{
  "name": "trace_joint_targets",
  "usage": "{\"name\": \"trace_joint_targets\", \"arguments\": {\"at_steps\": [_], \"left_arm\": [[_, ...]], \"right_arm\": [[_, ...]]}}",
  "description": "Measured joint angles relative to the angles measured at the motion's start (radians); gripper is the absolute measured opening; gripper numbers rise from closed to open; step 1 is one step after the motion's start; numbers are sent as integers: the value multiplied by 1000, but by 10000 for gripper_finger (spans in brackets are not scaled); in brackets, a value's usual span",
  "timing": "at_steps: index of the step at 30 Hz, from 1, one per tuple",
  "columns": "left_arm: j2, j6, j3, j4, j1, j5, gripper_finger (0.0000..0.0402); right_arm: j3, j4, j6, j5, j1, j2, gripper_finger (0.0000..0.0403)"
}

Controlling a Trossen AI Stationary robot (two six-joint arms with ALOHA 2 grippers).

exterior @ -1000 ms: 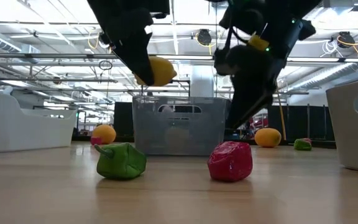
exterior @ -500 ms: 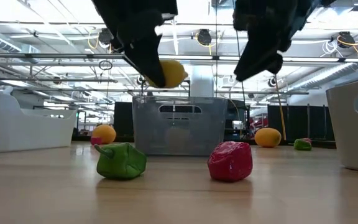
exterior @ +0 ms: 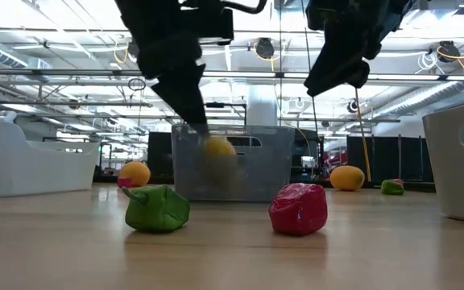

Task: Sort produce into baskets
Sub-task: Put the lemon into the black bin

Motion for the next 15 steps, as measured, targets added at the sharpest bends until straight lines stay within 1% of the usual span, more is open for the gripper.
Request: {"name": "trace_joint_targets", "arguments": {"at_steps": [3,6,9,12,15], "left_arm": [[-4,14,16,-45,0,0,273],[-11,17,58,-147,-3,-3,274],[-31,-19,109,-328,-15,-5,274],[-50,-89,150,-505,-42,-6,274],[-89,-161,165,-638,-82,37,274]], "right_arm": [[0,0,-4,0,0,0,109],[0,0,-4,0,0,0,109],[0,-1,-4,0,0,0,109],[0,-7,-4,-2,1,0,109],[0,-8,-1,-2,4,0,109]]}}
